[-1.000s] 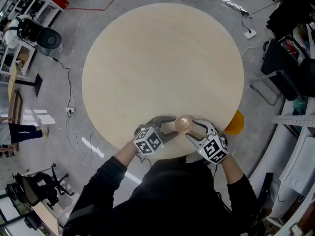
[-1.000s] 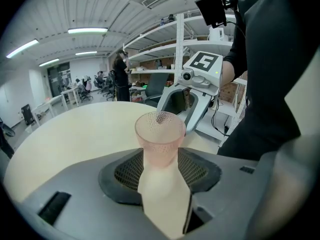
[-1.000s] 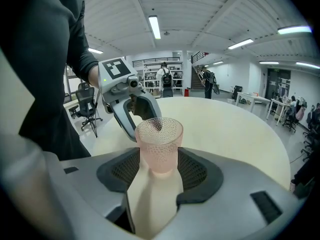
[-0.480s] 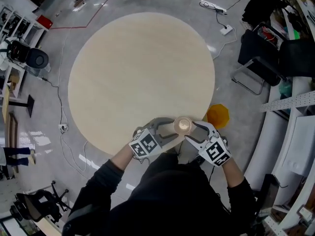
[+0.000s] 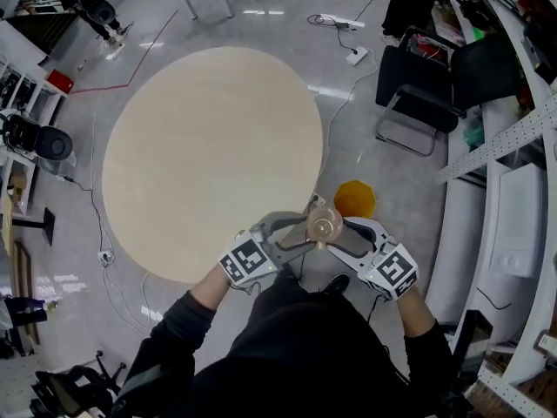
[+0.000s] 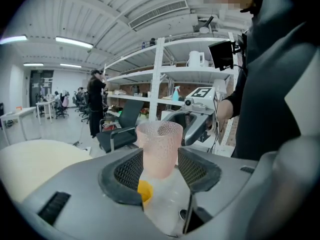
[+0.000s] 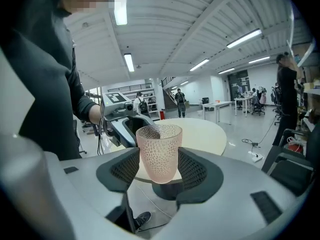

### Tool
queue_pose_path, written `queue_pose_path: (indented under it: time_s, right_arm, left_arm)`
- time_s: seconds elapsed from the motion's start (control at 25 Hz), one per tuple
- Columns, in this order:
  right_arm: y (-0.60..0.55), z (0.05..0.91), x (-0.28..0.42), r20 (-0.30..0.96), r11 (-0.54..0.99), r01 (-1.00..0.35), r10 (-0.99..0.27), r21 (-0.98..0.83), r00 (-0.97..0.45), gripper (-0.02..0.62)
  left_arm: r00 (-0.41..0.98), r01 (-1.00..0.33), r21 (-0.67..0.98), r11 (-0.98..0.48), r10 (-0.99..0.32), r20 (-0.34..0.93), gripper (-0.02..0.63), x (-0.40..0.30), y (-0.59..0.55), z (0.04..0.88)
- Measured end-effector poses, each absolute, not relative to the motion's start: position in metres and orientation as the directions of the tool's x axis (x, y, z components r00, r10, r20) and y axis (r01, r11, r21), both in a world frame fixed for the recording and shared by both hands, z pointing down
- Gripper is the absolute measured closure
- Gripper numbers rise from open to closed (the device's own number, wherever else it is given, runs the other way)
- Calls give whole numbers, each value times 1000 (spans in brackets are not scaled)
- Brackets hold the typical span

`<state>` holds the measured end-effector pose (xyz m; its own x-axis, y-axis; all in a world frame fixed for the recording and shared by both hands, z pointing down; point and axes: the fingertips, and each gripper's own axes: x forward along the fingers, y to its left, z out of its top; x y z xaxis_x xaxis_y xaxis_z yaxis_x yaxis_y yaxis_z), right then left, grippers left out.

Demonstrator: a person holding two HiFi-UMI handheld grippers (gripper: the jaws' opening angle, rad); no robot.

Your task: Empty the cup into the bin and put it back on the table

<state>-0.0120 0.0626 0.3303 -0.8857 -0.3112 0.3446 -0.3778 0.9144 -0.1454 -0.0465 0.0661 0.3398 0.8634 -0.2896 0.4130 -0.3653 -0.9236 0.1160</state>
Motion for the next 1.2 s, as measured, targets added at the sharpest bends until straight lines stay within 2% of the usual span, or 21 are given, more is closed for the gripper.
queue_pose_path:
  time_s: [0.24,0.48,0.8,1.2]
  right_arm:
    - [73,316,61,271,883,-418,-358,-212,-893,350]
    - [76,320,103,223,857,-425,-371,-291,-901,351]
    - [61,338,132,173,773,-448,-417,-449,-892,351]
    - [2,382,139,200,593,-522,-523,-614,-829,351]
  left_arm:
    - [898,-356,178,-917,-283,337,377,25,76,325]
    - [906,-376,269,-887,-290,309,377,64,80,328]
    - [918,-378,420,-825,-277,284,377,90,65,345]
    - [937,-349,600,-720,-251,243,377,94,4,389]
